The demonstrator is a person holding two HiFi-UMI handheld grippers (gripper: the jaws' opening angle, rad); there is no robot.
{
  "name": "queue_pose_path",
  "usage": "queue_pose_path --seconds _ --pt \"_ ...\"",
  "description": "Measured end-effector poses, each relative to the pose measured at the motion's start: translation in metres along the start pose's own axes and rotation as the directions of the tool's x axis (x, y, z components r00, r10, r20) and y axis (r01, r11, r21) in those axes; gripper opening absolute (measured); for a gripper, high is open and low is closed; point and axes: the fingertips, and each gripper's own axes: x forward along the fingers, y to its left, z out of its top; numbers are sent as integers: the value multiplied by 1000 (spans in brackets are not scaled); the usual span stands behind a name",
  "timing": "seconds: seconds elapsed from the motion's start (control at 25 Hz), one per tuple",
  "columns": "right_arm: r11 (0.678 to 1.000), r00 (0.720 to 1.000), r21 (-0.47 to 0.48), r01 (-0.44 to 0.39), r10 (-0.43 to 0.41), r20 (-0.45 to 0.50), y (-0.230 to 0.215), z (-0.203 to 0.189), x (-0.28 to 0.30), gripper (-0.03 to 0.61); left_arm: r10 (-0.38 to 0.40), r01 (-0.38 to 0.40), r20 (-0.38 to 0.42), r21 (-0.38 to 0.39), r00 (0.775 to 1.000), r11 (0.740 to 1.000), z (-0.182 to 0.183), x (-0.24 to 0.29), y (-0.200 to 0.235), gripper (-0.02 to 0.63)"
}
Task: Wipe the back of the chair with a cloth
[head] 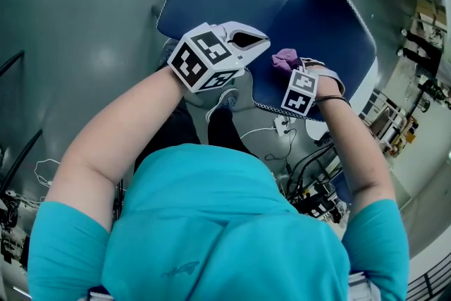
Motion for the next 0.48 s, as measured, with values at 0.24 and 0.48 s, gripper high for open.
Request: queue_pose_path --seconds 0.24,0.48 --pt "999 999 7 -40 40 10 16 11 -1 94 0 0 4 -11 1000 1000 -1 -1 2 -5" --pt "996 996 13 -84 84 22 33 28 0 94 -1 2 4 -21 1000 1000 -6 -2 4 -5"
